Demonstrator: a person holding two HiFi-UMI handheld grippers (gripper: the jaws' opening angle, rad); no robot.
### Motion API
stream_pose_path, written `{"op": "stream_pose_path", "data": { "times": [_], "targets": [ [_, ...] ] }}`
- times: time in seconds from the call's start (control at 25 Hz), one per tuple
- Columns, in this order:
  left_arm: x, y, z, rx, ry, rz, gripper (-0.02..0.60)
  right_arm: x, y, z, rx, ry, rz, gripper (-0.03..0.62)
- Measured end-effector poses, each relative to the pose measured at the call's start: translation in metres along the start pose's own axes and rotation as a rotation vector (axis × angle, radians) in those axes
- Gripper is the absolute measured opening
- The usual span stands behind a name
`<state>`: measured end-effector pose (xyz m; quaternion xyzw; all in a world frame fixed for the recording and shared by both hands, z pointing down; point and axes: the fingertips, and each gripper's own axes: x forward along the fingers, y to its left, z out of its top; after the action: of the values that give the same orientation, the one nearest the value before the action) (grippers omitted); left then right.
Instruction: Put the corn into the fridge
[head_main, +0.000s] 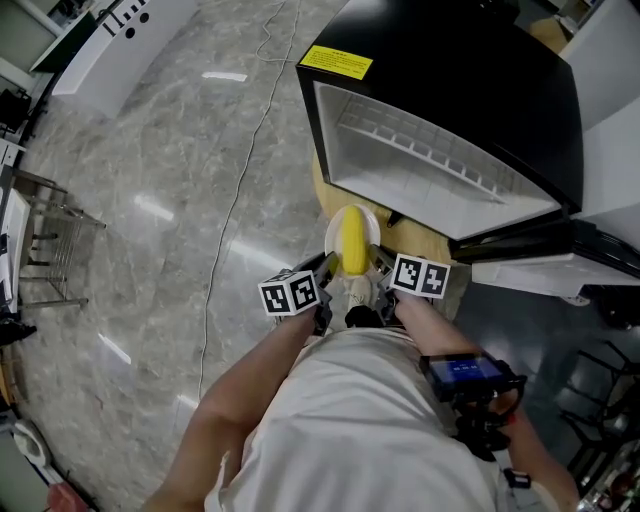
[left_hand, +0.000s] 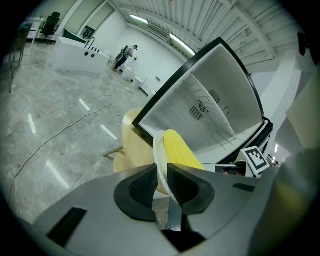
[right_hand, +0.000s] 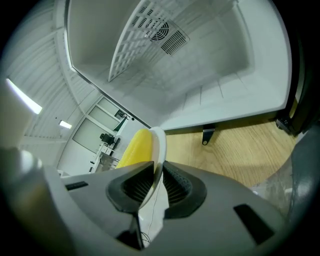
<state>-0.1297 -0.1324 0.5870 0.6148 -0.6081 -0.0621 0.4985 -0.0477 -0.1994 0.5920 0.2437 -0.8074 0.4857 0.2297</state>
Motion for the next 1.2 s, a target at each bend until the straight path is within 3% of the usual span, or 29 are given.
{"op": "stream_pose_path", "data": {
  "times": [0.68, 1.2],
  "targets": [
    [0.067, 0.002, 0.047, -0.013, -0.056, 0.028, 0.069, 0.031, -0.031, 0.065, -0.001, -0.028, -0.039, 0.055],
    [0.099, 0.01, 0.06, -0.035, -0.073, 0.04, 0.064, 0.046, -0.051, 0.085, -0.002, -0.043, -0.083, 0.055]
  ]
}}
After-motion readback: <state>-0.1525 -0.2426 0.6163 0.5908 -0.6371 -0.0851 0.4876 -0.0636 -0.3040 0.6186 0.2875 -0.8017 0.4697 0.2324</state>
